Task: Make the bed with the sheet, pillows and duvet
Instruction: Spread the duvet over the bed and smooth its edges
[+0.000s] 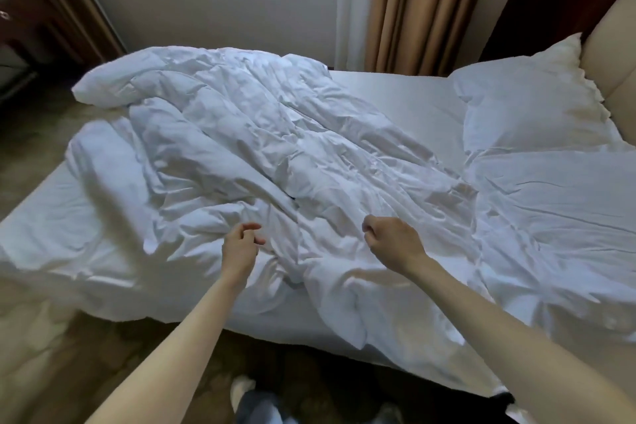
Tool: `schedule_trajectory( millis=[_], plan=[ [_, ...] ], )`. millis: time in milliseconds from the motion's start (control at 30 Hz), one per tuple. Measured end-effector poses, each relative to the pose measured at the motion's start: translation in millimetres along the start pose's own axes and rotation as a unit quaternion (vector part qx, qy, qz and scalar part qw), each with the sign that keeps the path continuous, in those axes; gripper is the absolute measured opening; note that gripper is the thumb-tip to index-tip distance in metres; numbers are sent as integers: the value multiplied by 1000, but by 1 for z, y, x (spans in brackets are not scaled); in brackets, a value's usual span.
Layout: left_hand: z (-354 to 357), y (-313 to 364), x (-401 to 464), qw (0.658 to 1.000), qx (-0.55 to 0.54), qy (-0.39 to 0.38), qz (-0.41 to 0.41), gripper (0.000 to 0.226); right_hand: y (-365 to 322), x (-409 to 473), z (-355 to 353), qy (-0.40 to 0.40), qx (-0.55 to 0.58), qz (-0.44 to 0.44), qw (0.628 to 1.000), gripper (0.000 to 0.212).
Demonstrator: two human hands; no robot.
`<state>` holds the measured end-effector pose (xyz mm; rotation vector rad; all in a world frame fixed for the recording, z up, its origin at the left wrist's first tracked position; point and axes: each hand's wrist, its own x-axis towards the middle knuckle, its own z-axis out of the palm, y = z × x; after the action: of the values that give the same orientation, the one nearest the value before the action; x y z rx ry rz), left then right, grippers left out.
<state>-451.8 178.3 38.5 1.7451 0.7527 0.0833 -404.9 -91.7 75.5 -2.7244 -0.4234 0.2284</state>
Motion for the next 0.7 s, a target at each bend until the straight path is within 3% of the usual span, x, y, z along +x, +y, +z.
schedule_trajectory(
  millis=[233, 467, 600, 700],
  plan=[
    [-133, -61, 78, 995, -35, 54, -82, 21, -132, 53, 59, 0, 91, 41, 995, 20],
    [-206, -104, 139, 966, -66, 48, -245, 16, -206, 90, 117, -41, 129, 56, 989, 19],
    [-213, -123, 167, 948, -84, 23, -305, 61, -223, 110, 146, -135, 123, 61, 981, 19],
    [-208, -132, 185, 938, -101, 3, -331, 82, -226, 124, 168, -214, 56, 45, 974, 46]
  ],
)
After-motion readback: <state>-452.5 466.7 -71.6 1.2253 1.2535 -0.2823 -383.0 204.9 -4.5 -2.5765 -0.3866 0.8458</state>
